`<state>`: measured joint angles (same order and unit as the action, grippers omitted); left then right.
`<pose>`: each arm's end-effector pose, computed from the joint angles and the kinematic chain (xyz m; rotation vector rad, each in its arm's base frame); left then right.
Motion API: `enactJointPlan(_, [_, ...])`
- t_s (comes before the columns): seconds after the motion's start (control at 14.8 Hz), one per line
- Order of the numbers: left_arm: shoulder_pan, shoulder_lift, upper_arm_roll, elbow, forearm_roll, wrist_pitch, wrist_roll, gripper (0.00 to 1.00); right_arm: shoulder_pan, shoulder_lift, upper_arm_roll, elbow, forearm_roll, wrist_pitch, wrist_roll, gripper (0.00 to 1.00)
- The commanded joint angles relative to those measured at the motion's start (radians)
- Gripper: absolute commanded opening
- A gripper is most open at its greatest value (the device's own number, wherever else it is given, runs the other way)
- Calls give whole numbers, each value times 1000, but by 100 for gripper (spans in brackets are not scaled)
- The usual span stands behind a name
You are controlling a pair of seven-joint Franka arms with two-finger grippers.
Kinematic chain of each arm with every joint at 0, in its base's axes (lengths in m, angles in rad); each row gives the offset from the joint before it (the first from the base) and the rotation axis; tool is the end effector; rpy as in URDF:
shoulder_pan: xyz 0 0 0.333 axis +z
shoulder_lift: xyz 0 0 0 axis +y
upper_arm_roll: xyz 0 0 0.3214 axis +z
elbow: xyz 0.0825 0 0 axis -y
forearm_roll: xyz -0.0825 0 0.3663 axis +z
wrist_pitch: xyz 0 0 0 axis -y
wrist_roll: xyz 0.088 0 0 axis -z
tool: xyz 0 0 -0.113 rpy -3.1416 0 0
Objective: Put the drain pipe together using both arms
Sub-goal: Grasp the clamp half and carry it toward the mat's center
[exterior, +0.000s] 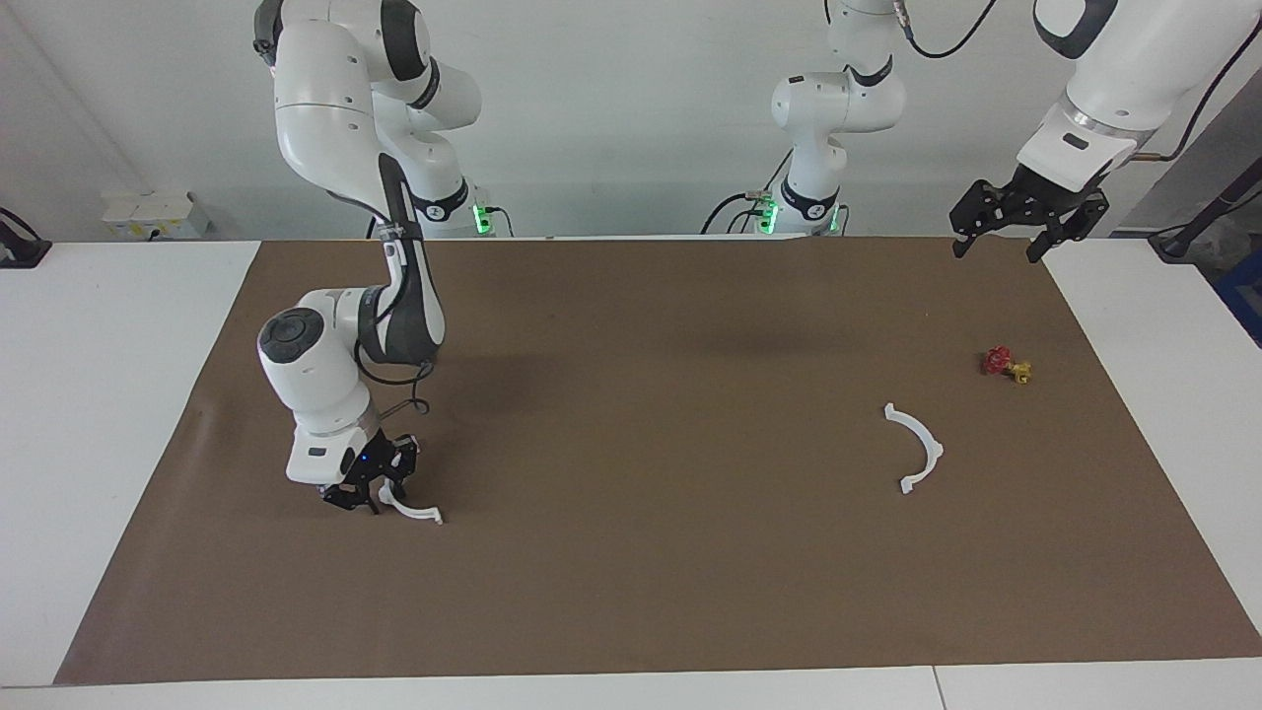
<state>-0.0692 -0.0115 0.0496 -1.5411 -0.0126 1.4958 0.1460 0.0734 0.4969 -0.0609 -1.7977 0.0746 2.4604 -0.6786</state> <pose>0.5254 -0.0116 0.6369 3.1151 -0.2597 -0.0515 0.6602 0.0123 0.2990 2.9378 0.9847 0.2572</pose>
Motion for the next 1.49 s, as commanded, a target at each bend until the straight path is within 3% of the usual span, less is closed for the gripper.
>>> enactJointPlan(0.0, [5,-12,1,-13,-14,-8,-3,100,-3,2,1,-41,25,72,-33,10])
enactJointPlan(0.07, [5,-12,1,-13,-14,-8,-3,100,-3,2,1,-45,25,74,-24,0])
enactJointPlan(0.27, [5,-12,1,-13,-14,-8,-3,100,0,-9,1,-16,27,23,25,0])
enactJointPlan(0.41, [5,-12,1,-13,-14,-8,-3,100,26,-38,3,13,25,-68,167,0])
enactJointPlan(0.68, [5,-12,1,-13,-14,-8,-3,100,187,-101,-3,43,-10,-211,563,0])
enactJointPlan(1.08, [5,-12,1,-13,-14,-8,-3,100,443,-107,-2,44,-79,-210,1046,0])
enactJointPlan(1.22, [5,-12,1,-13,-14,-8,-3,100,479,-97,4,43,-157,-190,1134,0])
enactJointPlan(1.42, [5,-12,1,-13,-14,-8,-3,100,555,-77,3,41,-170,-179,1149,0])
